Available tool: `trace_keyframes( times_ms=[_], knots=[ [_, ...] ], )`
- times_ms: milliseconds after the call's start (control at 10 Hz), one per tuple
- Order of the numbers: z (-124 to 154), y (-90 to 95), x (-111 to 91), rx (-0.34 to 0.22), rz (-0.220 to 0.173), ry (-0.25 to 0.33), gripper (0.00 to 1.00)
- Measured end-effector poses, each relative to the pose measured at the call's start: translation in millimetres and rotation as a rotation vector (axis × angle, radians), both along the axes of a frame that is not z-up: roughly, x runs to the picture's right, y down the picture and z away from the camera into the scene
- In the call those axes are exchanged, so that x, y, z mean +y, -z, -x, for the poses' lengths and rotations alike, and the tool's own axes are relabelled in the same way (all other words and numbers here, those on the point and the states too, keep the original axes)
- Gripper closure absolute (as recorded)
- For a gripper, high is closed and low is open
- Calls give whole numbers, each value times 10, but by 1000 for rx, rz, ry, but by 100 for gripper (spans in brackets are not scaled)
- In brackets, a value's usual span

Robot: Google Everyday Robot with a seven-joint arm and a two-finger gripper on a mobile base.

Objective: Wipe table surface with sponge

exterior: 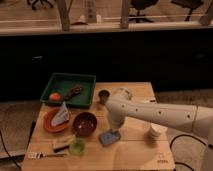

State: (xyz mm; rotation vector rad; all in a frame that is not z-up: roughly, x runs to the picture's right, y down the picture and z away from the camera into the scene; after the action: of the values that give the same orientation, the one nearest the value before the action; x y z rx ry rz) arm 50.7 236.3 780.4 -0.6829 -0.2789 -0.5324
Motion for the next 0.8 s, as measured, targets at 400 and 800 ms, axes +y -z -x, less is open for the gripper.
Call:
trace_keyframes(
  times_ms=[400,800],
  knots=[
    [-264,371,330,4,42,83,100],
    [-673,247,155,139,-2,76,100]
  ],
)
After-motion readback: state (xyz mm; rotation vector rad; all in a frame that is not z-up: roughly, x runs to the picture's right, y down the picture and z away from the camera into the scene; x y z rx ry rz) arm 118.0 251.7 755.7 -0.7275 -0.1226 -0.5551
